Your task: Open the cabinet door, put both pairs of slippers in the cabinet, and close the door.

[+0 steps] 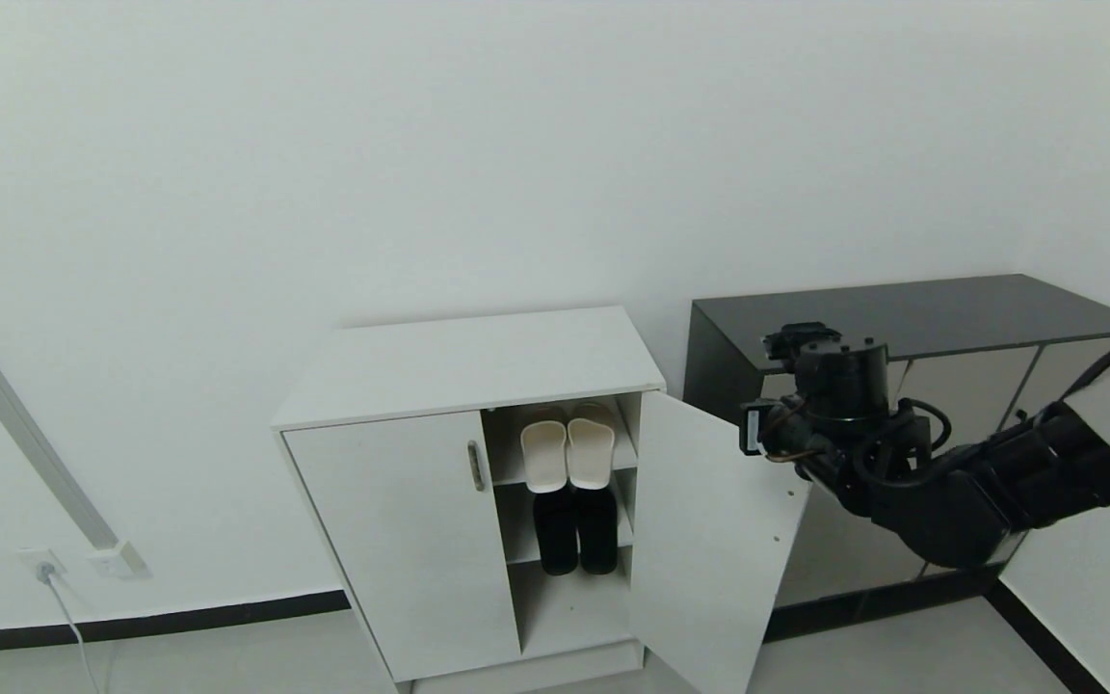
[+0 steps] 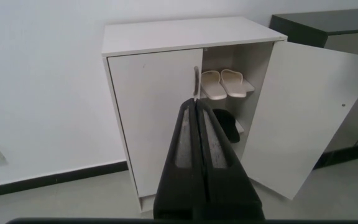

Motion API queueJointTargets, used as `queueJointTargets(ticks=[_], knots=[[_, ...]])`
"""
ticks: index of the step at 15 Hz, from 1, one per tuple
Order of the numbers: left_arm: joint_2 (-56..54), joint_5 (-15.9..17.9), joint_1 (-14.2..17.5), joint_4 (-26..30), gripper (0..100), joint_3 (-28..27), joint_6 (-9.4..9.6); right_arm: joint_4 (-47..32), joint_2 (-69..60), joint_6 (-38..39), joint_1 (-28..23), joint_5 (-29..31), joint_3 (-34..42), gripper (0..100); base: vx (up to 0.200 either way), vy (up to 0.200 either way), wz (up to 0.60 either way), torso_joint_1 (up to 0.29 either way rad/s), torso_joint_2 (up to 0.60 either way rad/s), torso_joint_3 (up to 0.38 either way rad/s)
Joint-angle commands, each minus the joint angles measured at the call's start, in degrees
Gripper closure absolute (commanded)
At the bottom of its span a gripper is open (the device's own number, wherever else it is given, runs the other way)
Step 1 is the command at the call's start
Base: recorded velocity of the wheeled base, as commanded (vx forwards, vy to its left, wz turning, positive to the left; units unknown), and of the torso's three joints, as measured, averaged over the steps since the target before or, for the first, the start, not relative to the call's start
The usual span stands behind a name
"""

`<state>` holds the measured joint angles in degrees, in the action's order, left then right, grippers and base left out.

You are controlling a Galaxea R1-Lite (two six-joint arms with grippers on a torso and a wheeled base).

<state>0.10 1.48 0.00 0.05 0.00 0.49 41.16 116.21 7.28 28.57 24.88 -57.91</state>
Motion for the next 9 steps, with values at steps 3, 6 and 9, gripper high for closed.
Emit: queueJointTargets(ticks=[3, 6, 9], knots=[[-0.01, 0.02, 0.0, -0.05, 100, 0.0, -0.05, -0.11, 6.22, 0.11, -4.84, -1.94, -4.32, 100, 0.0, 0.0, 0.0, 0.0, 0.0, 0.0], [-0.01, 0.02, 0.0, -0.05, 100, 0.0, -0.05, -0.02, 8.94, 0.54, -7.39, -4.05, -5.99, 100, 0.0, 0.0, 0.0, 0.0, 0.0, 0.0], [-0.01, 0.02, 0.0, 0.04, 100, 0.0, -0.05, -0.11, 10.79, 2.04, -9.33, -6.07, -7.84, 100, 0.0, 0.0, 0.0, 0.0, 0.0, 0.0]])
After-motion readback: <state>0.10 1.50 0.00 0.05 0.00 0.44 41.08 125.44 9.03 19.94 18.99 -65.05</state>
